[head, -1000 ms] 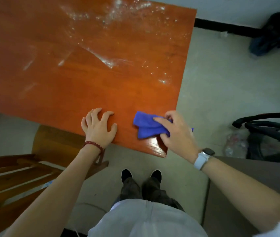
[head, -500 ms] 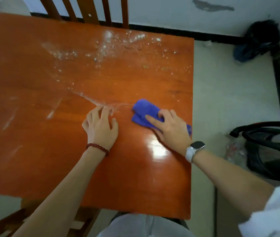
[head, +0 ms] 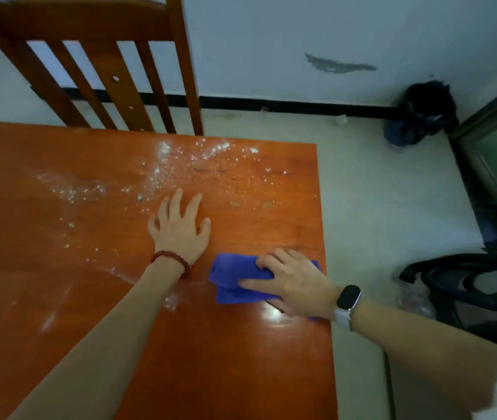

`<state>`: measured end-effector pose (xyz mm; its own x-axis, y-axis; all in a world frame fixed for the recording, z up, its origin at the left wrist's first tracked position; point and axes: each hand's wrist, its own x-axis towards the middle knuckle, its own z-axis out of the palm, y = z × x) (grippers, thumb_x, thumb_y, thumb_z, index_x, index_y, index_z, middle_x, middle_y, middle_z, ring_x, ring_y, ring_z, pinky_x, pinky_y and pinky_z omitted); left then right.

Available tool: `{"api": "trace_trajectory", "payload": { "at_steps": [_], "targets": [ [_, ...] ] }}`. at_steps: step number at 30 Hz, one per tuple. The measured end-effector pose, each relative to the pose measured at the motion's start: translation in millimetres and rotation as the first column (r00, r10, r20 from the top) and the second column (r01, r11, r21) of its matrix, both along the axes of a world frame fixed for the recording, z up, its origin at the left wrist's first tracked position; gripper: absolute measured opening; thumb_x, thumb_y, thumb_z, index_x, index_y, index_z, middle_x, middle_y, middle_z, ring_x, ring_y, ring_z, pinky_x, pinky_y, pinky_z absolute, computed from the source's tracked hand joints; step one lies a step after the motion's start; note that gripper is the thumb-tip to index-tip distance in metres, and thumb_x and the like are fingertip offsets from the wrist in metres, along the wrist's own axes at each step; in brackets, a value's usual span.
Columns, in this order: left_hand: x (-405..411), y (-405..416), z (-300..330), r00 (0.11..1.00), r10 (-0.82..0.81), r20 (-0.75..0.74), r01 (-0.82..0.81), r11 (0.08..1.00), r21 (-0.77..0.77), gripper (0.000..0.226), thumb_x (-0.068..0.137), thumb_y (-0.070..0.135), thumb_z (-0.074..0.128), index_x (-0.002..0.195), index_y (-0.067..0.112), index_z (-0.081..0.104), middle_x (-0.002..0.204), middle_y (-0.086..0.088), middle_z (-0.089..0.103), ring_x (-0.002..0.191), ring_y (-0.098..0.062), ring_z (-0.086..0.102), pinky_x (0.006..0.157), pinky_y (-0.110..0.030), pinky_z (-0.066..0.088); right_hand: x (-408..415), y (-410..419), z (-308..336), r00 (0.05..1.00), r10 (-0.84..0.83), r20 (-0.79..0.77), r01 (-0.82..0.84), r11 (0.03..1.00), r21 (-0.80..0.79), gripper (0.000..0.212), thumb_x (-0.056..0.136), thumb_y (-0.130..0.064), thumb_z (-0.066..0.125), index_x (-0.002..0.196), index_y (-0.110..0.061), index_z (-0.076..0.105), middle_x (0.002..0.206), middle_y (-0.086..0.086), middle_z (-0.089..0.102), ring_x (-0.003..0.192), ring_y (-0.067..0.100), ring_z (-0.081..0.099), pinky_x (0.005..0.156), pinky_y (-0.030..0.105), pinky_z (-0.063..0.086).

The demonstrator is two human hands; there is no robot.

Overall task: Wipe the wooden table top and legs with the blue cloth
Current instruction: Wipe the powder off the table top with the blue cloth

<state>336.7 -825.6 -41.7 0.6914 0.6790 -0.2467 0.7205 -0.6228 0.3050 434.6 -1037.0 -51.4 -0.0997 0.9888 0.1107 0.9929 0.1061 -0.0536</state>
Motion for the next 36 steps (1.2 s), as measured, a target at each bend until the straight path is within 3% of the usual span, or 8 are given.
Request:
{"api": "trace_trajectory", "payload": {
  "at_steps": [4, 7, 11, 14, 18, 21, 26, 36],
  "targets": [
    [9, 0, -13, 0.997, 0.009, -0.073, -0.001, 0.994, 0.108, 0.049, 0.09, 0.051, 0.032, 0.137, 0.039, 0.029, 0.151, 0.0, 0.017, 0.136, -0.027, 0.012, 0.107, -0.052, 0.011, 106, 54, -5, 0.847, -0.519, -0.11, 0.529, 0.842, 0.101, 0.045, 0.079, -0.02, 0.06, 0.123, -0.027, 0.054, 0.108, 0.016, 0.052, 0.088, 0.035, 0.052, 0.066, 0.042, 0.053],
    [11, 1, -13, 0.996, 0.019, -0.087, -0.01, 0.994, 0.11, 0.048, 0.088, 0.053, 0.035, 0.135, 0.041, 0.031, 0.15, 0.001, 0.018, 0.136, -0.028, 0.011, 0.107, -0.053, 0.012, 166, 81, 11, 0.256, -0.869, -0.423, 0.938, 0.329, -0.11, 0.041, 0.09, -0.013, 0.045, 0.131, -0.015, 0.047, 0.123, 0.022, 0.042, 0.108, 0.041, 0.045, 0.09, 0.043, 0.042],
    [11, 3, -11, 0.993, 0.023, -0.115, -0.011, 0.995, 0.104, 0.051, 0.086, 0.058, 0.031, 0.134, 0.043, 0.031, 0.15, 0.002, 0.019, 0.137, -0.027, 0.011, 0.107, -0.053, 0.012, 134, 74, 15, 0.787, -0.557, -0.265, 0.616, 0.736, 0.281, 0.045, 0.079, -0.006, 0.045, 0.122, -0.014, 0.053, 0.109, 0.018, 0.05, 0.089, 0.036, 0.049, 0.071, 0.042, 0.051],
    [9, 3, -13, 0.997, 0.03, -0.074, -0.023, 0.996, 0.091, 0.062, 0.078, 0.063, 0.019, 0.133, 0.041, 0.037, 0.148, 0.0, 0.027, 0.136, -0.028, 0.017, 0.105, -0.054, 0.014, 93, 58, 2, 0.999, -0.041, -0.006, 0.042, 0.988, 0.15, 0.046, 0.073, -0.025, 0.052, 0.119, -0.027, 0.046, 0.11, 0.005, 0.043, 0.083, 0.023, 0.046, 0.064, 0.031, 0.047],
    [2, 12, -14, 0.996, 0.081, -0.026, -0.079, 0.996, 0.045, 0.076, 0.071, 0.058, 0.0, 0.138, 0.038, 0.029, 0.149, 0.011, 0.025, 0.136, -0.017, 0.017, 0.108, -0.044, 0.012, 108, 86, -10, 0.993, 0.117, 0.034, -0.118, 0.993, 0.032, 0.055, 0.067, -0.034, 0.065, 0.118, -0.037, 0.046, 0.118, 0.0, 0.051, 0.09, 0.022, 0.054, 0.065, 0.033, 0.046],
    [1, 17, -9, 0.997, 0.065, -0.034, -0.064, 0.998, 0.021, 0.077, 0.069, 0.058, 0.0, 0.139, 0.037, 0.027, 0.148, 0.016, 0.024, 0.135, -0.013, 0.016, 0.108, -0.04, 0.012, 138, 140, -8, 0.979, -0.202, -0.003, 0.202, 0.977, 0.06, 0.052, 0.071, -0.022, 0.066, 0.121, -0.033, 0.054, 0.122, 0.008, 0.057, 0.096, 0.032, 0.056, 0.069, 0.041, 0.047],
    [2, 19, -5, 0.996, 0.027, -0.087, -0.024, 0.999, 0.028, 0.077, 0.069, 0.058, -0.004, 0.138, 0.041, 0.025, 0.148, 0.02, 0.02, 0.134, -0.01, 0.012, 0.106, -0.037, 0.011, 189, 181, 5, 0.455, -0.836, -0.305, 0.855, 0.507, -0.113, 0.046, 0.087, -0.008, 0.045, 0.131, -0.02, 0.047, 0.137, 0.014, 0.04, 0.117, 0.038, 0.037, 0.093, 0.046, 0.035],
    [-5, 29, 9, 0.999, -0.03, 0.019, 0.031, 0.996, -0.087, 0.046, 0.097, 0.031, 0.024, 0.142, 0.033, 0.017, 0.147, 0.015, 0.027, 0.133, -0.011, 0.017, 0.107, -0.037, 0.016, 101, 125, 11, 0.641, -0.626, -0.445, 0.761, 0.594, 0.261, 0.044, 0.083, -0.018, 0.037, 0.122, -0.013, 0.058, 0.117, 0.019, 0.055, 0.094, 0.034, 0.046, 0.083, 0.041, 0.046]
  ]
}}
